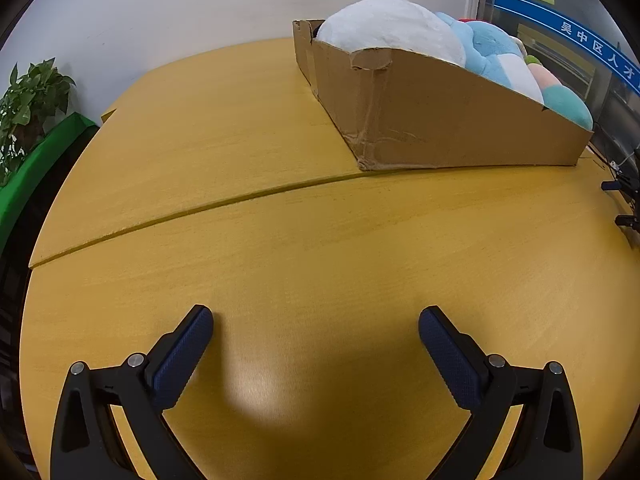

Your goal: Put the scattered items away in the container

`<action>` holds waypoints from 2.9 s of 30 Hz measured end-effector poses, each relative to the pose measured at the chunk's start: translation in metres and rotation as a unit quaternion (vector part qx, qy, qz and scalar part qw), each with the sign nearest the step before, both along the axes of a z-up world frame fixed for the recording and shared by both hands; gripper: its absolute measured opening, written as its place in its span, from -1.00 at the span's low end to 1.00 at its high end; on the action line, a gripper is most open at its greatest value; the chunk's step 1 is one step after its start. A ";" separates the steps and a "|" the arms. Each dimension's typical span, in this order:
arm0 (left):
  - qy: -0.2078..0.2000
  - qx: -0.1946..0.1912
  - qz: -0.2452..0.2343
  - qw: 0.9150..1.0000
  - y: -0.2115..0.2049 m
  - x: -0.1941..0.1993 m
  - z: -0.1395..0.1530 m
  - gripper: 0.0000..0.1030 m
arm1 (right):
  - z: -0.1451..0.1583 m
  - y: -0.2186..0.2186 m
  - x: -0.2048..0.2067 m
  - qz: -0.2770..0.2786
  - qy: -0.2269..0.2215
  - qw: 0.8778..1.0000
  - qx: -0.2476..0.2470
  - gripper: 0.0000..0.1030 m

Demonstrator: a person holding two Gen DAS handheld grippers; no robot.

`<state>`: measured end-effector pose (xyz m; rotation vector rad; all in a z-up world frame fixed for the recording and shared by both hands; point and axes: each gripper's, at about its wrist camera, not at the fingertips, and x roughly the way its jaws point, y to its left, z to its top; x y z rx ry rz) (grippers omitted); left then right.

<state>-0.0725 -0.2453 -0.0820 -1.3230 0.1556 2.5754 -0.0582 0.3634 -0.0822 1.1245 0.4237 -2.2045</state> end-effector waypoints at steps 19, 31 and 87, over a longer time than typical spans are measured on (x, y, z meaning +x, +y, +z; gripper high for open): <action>0.004 0.000 -0.001 1.000 0.011 0.004 -0.005 1.00 | -0.002 0.008 -0.002 -0.008 0.003 1.000 0.001 1.00; 0.004 0.000 0.000 1.000 0.013 0.003 -0.006 1.00 | -0.001 0.016 -0.004 0.047 0.002 0.999 0.000 1.00; 0.005 -0.001 0.000 1.000 0.014 0.001 -0.007 1.00 | -0.002 0.021 -0.007 0.052 0.002 0.999 0.000 1.00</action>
